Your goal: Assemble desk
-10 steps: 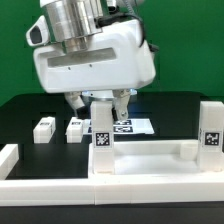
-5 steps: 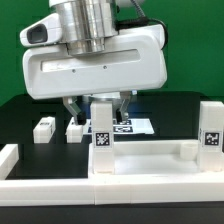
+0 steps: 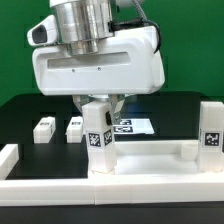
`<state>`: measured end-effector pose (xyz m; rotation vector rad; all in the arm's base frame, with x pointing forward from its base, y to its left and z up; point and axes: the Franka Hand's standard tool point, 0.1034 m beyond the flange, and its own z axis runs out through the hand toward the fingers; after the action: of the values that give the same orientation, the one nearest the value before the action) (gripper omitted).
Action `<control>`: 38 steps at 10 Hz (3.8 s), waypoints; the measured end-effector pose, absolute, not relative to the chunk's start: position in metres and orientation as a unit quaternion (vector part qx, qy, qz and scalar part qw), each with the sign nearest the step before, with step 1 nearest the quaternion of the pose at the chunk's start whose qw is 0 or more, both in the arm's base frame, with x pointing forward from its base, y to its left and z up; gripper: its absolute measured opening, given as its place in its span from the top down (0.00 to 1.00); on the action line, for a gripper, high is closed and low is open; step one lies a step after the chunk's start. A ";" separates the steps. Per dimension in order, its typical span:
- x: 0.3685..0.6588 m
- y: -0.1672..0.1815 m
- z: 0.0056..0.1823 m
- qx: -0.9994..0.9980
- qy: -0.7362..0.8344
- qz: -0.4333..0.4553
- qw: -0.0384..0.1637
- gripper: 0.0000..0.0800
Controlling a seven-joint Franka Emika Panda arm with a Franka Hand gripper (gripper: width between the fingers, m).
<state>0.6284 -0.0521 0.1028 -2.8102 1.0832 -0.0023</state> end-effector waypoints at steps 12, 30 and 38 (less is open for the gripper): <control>0.627 -0.051 0.099 -0.854 0.509 -0.017 0.104 0.26; 0.633 -0.037 0.096 -0.668 0.736 0.027 0.104 0.63; 0.632 -0.040 0.096 -0.848 0.520 0.004 0.102 0.19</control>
Offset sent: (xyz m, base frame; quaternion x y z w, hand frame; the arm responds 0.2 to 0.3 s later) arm 0.0288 0.0267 0.0131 0.2057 0.0433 0.5224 0.8264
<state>0.6322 -0.0402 0.0964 -2.5043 1.5355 0.0129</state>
